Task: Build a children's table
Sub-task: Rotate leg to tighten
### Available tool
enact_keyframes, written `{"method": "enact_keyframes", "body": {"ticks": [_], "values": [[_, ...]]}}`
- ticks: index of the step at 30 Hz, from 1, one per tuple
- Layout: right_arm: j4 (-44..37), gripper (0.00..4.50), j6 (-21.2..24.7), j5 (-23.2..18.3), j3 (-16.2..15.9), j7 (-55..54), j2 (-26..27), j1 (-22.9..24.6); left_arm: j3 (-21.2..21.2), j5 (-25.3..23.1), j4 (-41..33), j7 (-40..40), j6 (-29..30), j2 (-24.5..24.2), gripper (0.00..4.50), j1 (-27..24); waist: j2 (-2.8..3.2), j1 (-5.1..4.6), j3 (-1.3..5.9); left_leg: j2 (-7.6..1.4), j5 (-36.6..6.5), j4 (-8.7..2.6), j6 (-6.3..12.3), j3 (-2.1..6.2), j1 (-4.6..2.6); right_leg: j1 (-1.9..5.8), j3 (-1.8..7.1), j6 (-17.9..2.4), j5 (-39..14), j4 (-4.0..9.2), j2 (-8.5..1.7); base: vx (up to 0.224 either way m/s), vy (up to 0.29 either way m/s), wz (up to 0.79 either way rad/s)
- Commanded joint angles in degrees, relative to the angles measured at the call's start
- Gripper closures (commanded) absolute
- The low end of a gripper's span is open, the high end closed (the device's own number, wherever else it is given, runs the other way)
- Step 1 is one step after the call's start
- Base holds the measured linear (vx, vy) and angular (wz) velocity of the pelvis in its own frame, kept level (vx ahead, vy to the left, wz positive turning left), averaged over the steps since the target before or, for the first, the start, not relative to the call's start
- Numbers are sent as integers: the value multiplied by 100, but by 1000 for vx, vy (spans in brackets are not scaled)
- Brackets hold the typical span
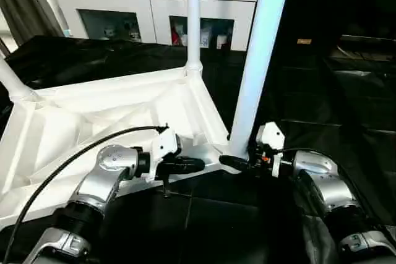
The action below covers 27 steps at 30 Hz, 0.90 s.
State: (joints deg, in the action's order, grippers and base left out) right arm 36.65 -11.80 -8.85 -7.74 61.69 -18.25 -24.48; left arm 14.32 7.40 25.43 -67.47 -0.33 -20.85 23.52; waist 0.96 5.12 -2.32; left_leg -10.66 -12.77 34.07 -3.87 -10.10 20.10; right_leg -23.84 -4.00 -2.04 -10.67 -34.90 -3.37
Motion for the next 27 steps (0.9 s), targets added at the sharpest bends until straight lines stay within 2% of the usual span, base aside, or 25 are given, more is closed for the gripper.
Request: {"method": "enact_keyframes", "body": {"ticks": [1,4,5,7,8,10,12,13,14,15,16,18,19,20,21,22,23,24,25,27], "values": [[34,185,42,16,-49,103,11,-21,45,-15,-55,-31,66,-53,450,-85,-68,18,328,-270,-309,-349,611,54,41,390,298,-1261,-668,347,-488,0,0,0],[81,185,88,38,-5,-80,76,-15,51,-102,11,74,62,-64,450,-101,-61,15,329,-266,-308,-346,613,51,38,388,297,-1257,-671,351,-484,0,0,0],[98,185,111,33,21,-155,99,-19,53,-144,40,138,61,-60,450,-87,-43,7,327,-267,-313,-347,602,53,36,384,297,-1256,-672,355,-482,0,0,0],[438,186,130,267,164,-1126,301,-152,30,-469,376,766,-45,51,450,77,-35,-29,313,-259,-385,-356,530,59,30,365,299,-1230,-805,378,-482,0,0,0],[584,186,184,291,270,-1537,414,-214,34,-621,526,1036,-109,89,450,149,-38,-54,283,-243,-567,-382,427,60,7,349,296,-1161,-1172,443,-477,0,0,0],[707,186,378,181,489,-2099,623,-273,-13,-728,715,1463,41,207,450,257,-22,-74,267,-229,-849,-398,247,60,-47,336,302,-993,-1807,511,-486,0,0,0],[741,186,463,161,564,-2379,725,-283,-60,-729,790,1658,93,292,450,306,-20,-54,254,-240,-966,-413,167,62,-60,313,315,-836,-2160,552,-487,0,0,0],[762,187,587,158,644,-2834,930,-279,-132,-726,889,2018,189,486,450,391,47,-53,246,-245,-1050,-421,145,71,-73,300,315,-825,-2229,558,-487,0,0,0],[762,187,646,151,684,-3091,1074,-270,-175,-710,941,2221,241,621,450,440,16,-95,212,-236,-1235,-443,71,63,-82,290,305,-752,-2479,604,-467,0,0,0],[749,187,668,151,698,-3246,1177,-263,-214,-693,982,2392,313,729,450,475,7,-81,216,-230,-1313,-445,39,78,-103,299,293,-702,-2634,619,-481,0,0,0],[741,187,681,152,707,-3344,1241,-259,-238,-682,1007,2499,359,797,450,498,23,-92,203,-224,-1502,-446,19,79,-143,263,306,-626,-2896,662,-492,0,0,0],[760,191,787,314,652,-3967,1581,-291,-391,-656,1283,3203,585,1195,450,678,29,-86,218,-220,-1572,-455,10,105,-143,268,286,-521,-3016,679,-488,0,0,0],[844,191,804,478,614,-4403,1735,-332,-442,-705,1482,3556,602,1368,450,794,25,-101,213,-206,-1562,-455,9,102,-124,266,280,-495,-3012,676,-474,0,0,0],[909,191,812,587,591,-4692,1825,-361,-467,-746,1614,3770,594,1472,450,871,2,-116,199,-183,-1567,-471,-21,127,-84,288,252,-383,-3188,693,-481,0,0,0],[969,191,830,645,577,-4878,1898,-381,-473,-773,1711,3889,598,1544,450,932,-6,-137,201,-172,-1585,-467,-27,124,-88,280,245,-306,-3315,712,-470,0,0,0],[994,193,852,689,544,-4975,1935,-387,-470,-783,1777,3967,612,1585,450,978,-9,-150,214,-159,-1579,-456,-11,143,-102,273,242,-237,-3454,738,-502,0,0,0],[1001,193,873,714,514,-4991,1943,-386,-442,-808,1807,3974,607,1587,450,1007,-7,-197,206,-164,-1611,-471,22,157,-76,275,236,-200,-3479,748,-496,0,0,0],[1011,193,907,758,495,-5017,1962,-393,-393,-848,1865,3961,572,1590,450,1057,5,-222,210,-176,-1598,-492,60,176,-30,309,227,-175,-3437,742,-508,0,0,0],[1017,193,919,782,501,-5027,1971,-399,-358,-874,1899,3928,538,1585,450,1086,3,-234,215,-179,-1579,-496,81,176,-13,315,222,-163,-3409,750,-507,0,0,0],[1061,193,911,794,539,-5044,1970,-428,-274,-884,1895,3643,496,1571,450,1081,17,-239,251,-213,-1338,-516,139,178,-5,339,246,-321,-2848,714,-523,0,0,0]]}}
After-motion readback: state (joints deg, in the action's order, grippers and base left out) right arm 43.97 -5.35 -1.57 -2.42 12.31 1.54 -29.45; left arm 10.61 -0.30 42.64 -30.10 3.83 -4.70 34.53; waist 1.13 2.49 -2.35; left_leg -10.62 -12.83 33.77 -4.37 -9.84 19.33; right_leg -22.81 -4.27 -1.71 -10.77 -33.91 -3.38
